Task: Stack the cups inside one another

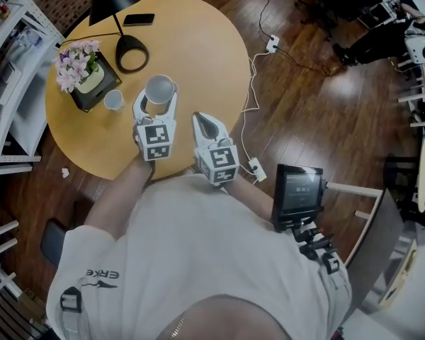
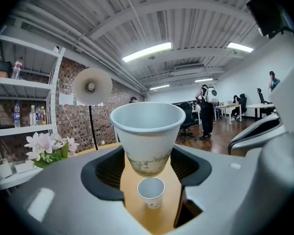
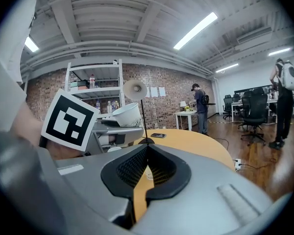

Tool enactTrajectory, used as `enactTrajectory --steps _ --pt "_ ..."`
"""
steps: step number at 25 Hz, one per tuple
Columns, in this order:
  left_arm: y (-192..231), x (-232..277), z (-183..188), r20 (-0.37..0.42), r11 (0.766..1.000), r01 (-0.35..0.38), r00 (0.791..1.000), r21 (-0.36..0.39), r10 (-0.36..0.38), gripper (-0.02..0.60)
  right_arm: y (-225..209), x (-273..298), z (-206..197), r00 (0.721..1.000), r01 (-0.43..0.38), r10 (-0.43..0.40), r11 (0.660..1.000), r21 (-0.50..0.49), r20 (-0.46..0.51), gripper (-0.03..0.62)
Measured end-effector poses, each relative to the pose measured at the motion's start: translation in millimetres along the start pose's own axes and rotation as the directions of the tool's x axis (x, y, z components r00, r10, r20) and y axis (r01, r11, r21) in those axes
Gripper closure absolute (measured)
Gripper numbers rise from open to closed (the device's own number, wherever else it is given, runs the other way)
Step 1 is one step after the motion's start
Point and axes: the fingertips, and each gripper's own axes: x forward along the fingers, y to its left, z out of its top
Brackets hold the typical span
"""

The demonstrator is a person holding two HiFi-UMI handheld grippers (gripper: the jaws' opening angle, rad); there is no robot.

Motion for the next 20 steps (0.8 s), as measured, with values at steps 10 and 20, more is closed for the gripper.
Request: enactTrajectory --steps 10,20 --pt "-2.4 3.9 -5.9 -0.014 0.996 0.09 0.996 0.0 -0.09 0.288 2.1 -1.1 5.7 0.996 0.09 -0.09 0.996 -0.002 -0.008 0.58" --pt "-11.6 27.0 -20.6 -0.062 0.996 0.087 0.994 -0.004 -0.087 0.288 -29.4 20.2 17.1 0.998 0.068 -0.068 0.998 -0.01 0.003 0.58"
